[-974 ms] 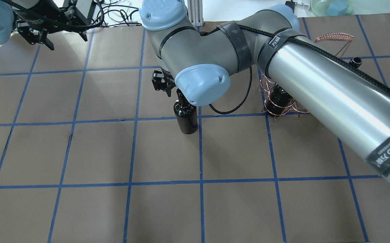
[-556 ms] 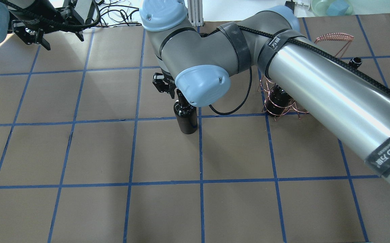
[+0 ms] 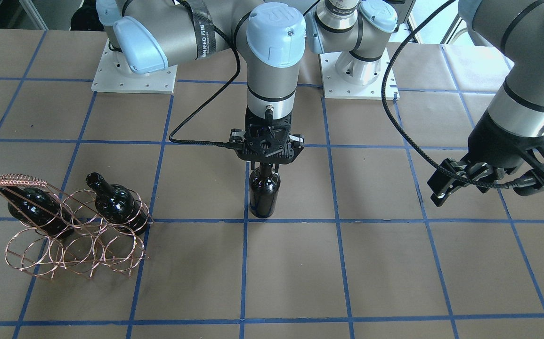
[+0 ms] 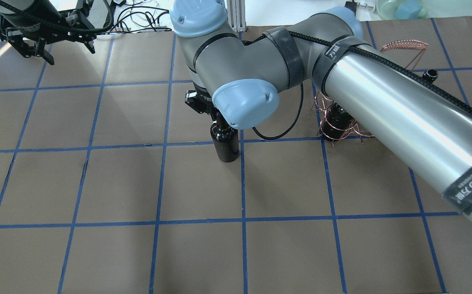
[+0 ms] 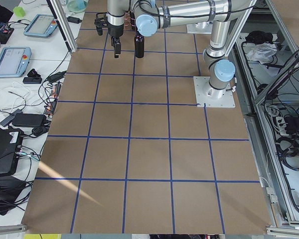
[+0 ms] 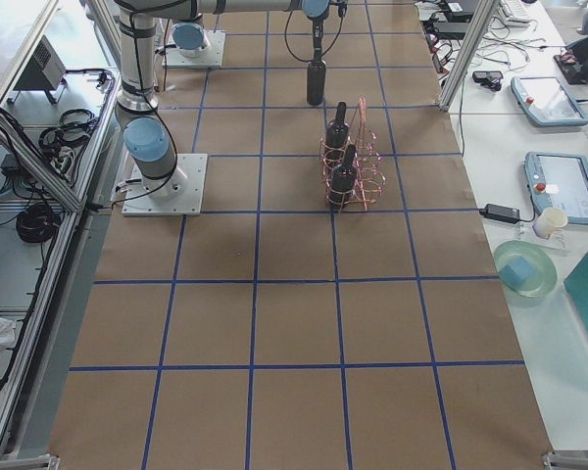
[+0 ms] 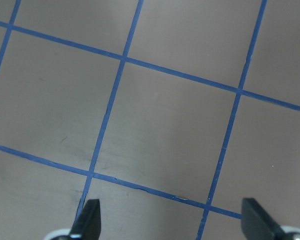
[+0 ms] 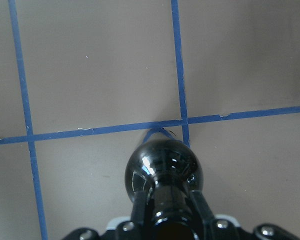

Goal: Place wine into wine basket
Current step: 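Lift the bottle with the right gripper and carry it to the rack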

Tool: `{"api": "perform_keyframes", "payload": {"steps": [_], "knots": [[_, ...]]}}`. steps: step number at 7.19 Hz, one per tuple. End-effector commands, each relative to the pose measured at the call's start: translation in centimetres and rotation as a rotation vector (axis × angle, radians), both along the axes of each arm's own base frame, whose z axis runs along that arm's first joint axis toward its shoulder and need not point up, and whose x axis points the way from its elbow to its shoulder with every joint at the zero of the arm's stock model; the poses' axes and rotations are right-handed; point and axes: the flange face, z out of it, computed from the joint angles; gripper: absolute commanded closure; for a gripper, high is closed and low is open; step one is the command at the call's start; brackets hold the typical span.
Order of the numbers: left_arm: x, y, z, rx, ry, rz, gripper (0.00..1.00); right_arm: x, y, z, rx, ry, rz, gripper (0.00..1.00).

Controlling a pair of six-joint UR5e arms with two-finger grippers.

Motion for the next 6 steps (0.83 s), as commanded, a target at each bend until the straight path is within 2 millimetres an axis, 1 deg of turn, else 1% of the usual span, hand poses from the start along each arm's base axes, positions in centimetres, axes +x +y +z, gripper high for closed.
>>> {"api": "perform_keyframes", "payload": {"steps": [1,2,3,4,5,6], "knots": [[0.8,0.6,0.7,-0.003,-0.006,0.012,0.0,-0.1,0.2,0.4,-0.004,-0.006,0.005,1.0],[0.8,-0.1,-0.6,0.02,0.003,0.011,0.0,-0.8,0.0,1.7,-0.021,-0.011,0.006,1.0],[0.8,-0.1,-0.8,0.024,0.005,0.009,0.0,-3.6,0.0,5.2,-0.062,-0.023,-0.008,1.0],[0.6,0.0,-1.1,0.03,0.007,0.006,0.0,-7.5,0.9,7.2,0.012,0.021,-0.03,1.0],[0.4,0.7,-0.7,0.031,0.002,0.004,0.0,-11.3,2.0,9.6,0.054,0.052,0.049,1.0],[0.4,1.2,-0.5,0.033,-0.003,-0.017,0.0,-16.1,2.1,11.7,0.078,0.057,0.042,1.0]]}}
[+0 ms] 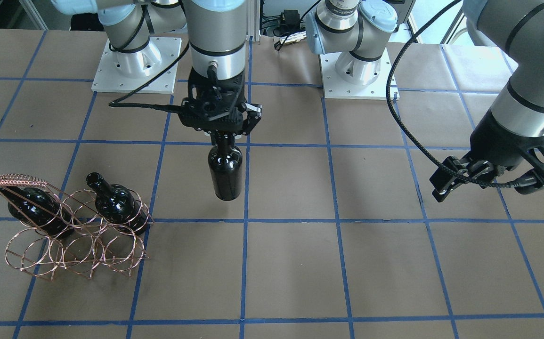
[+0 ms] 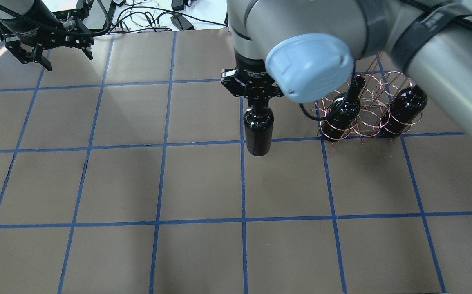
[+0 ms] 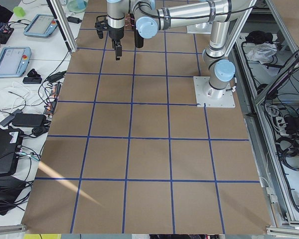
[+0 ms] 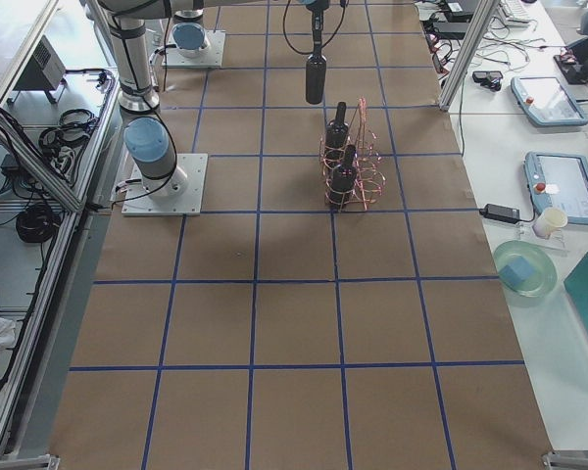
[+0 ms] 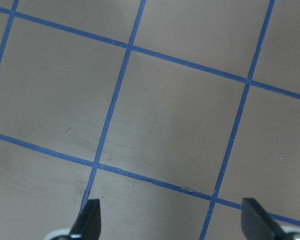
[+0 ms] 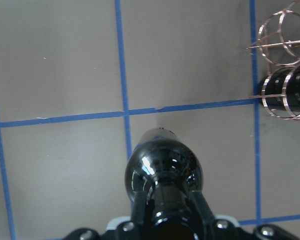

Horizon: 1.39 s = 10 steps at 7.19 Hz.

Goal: Place wine into wine basket
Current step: 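Lift the bottle with the right gripper and carry it to the rack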

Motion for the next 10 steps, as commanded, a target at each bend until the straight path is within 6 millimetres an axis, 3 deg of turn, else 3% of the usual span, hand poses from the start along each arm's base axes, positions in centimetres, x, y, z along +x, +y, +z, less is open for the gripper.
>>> {"api": "perform_keyframes", "payload": {"steps": [1,3,4,5,10], "knots": [[-0.4,1.0,0.5,0.009,-0.005,-0.022,0.0,-10.2,1.3,4.6,0.071,0.017,0.064,1.0],[-0.2,1.1,0.4,0.014,-0.005,-0.018,0.0,-19.2,1.7,6.1,0.145,0.011,0.131,1.0],[-0.3,1.5,0.7,0.024,-0.003,-0.02,0.0,-23.7,0.8,6.4,0.124,0.006,0.164,1.0],[-0.3,1.6,0.8,0.023,-0.004,-0.02,0.0,-25.9,0.2,6.9,0.087,0.009,0.135,1.0],[-0.6,1.1,-0.2,0.038,-0.002,-0.026,0.0,-26.6,-2.7,4.6,-0.056,0.024,0.105,1.0]]}}
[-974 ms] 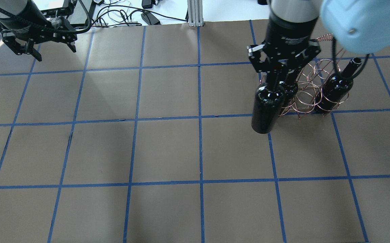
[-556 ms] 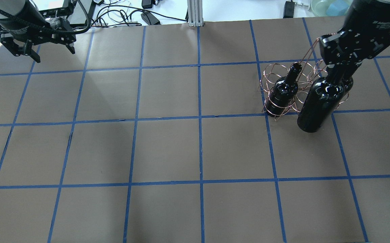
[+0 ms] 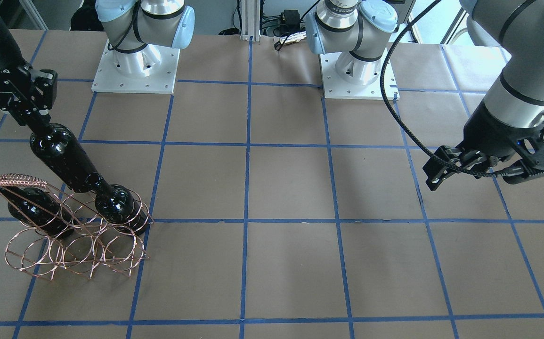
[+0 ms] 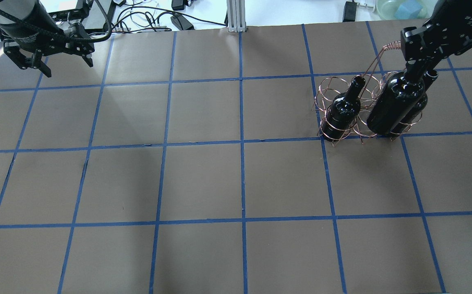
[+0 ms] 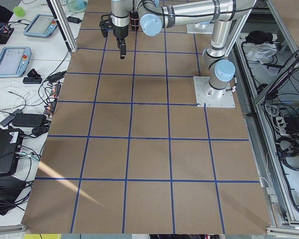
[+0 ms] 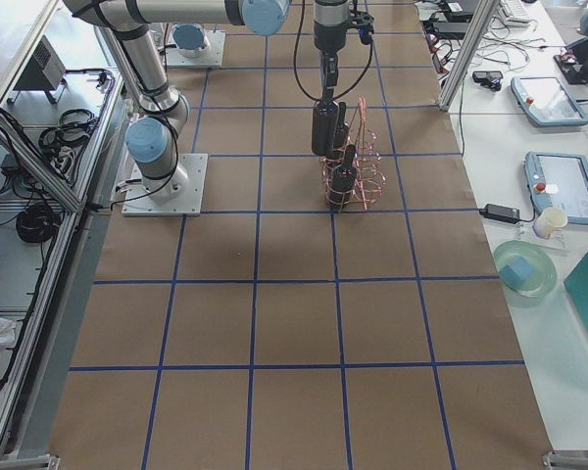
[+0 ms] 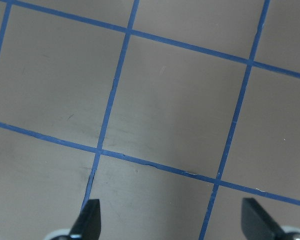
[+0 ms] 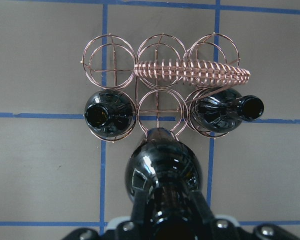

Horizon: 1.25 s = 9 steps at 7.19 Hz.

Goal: Place wine into wine basket
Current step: 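Lower the bottle into the middle rack slot between the two bottles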

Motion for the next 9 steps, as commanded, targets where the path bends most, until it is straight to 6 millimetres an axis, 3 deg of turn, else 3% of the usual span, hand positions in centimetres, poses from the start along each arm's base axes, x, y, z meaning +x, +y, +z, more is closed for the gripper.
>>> {"api": "perform_keyframes", "payload": {"steps": [1,5,9], "knots": [[-0.2,0.3,0.4,0.0,-0.006,-0.003,0.0,-0.3,-1.7,-1.2,-0.038,0.004,0.003,1.0],[-0.7,2.3,2.5,0.006,-0.056,-0.008,0.0,-0.5,-2.8,-2.0,-0.052,0.007,0.009,1.0],[-0.5,1.9,1.9,0.017,-0.049,-0.006,0.0,-0.6,-3.5,-3.2,-0.027,0.003,0.015,1.0]]}}
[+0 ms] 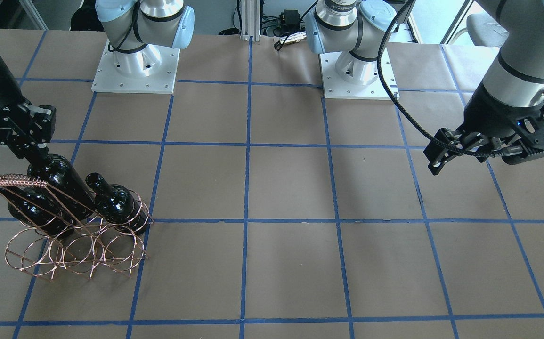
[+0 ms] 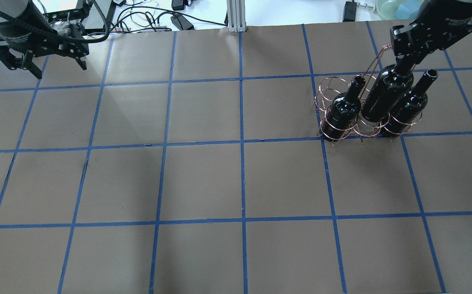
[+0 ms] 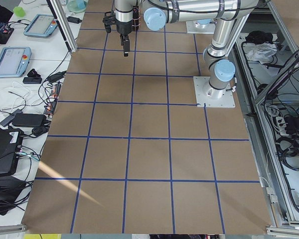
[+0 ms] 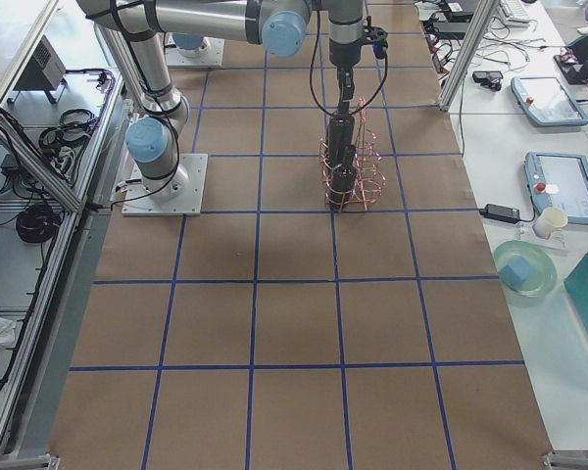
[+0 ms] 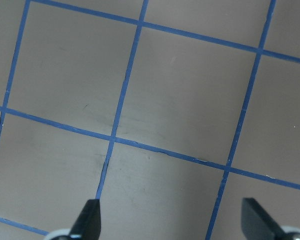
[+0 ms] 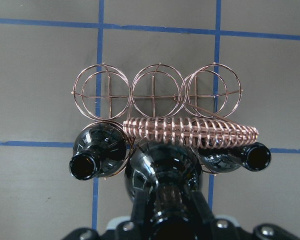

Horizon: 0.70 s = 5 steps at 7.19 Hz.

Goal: Place wine into wine basket
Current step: 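Lower the bottle into the middle rack slot between the two bottles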

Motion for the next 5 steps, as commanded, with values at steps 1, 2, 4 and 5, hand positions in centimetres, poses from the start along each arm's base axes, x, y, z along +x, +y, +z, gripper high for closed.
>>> {"api": "perform_keyframes", "payload": {"steps": [1,2,4,5], "knots": [[-0.1,0.1,0.2,-0.002,-0.002,-0.002,0.0,-0.1,-0.3,-0.5,0.011,-0.002,0.003,1.0],[-0.1,0.0,-0.3,0.011,0.001,-0.001,0.0,-0.1,-0.3,-0.7,0.017,0.001,0.016,1.0],[-1.0,0.9,1.5,-0.02,-0.005,-0.014,0.0,-0.1,-0.4,-2.7,0.045,-0.007,0.021,1.0],[-1.0,0.5,0.6,-0.006,0.007,-0.015,0.0,-0.1,-0.7,-3.4,0.046,-0.008,0.021,1.0]]}}
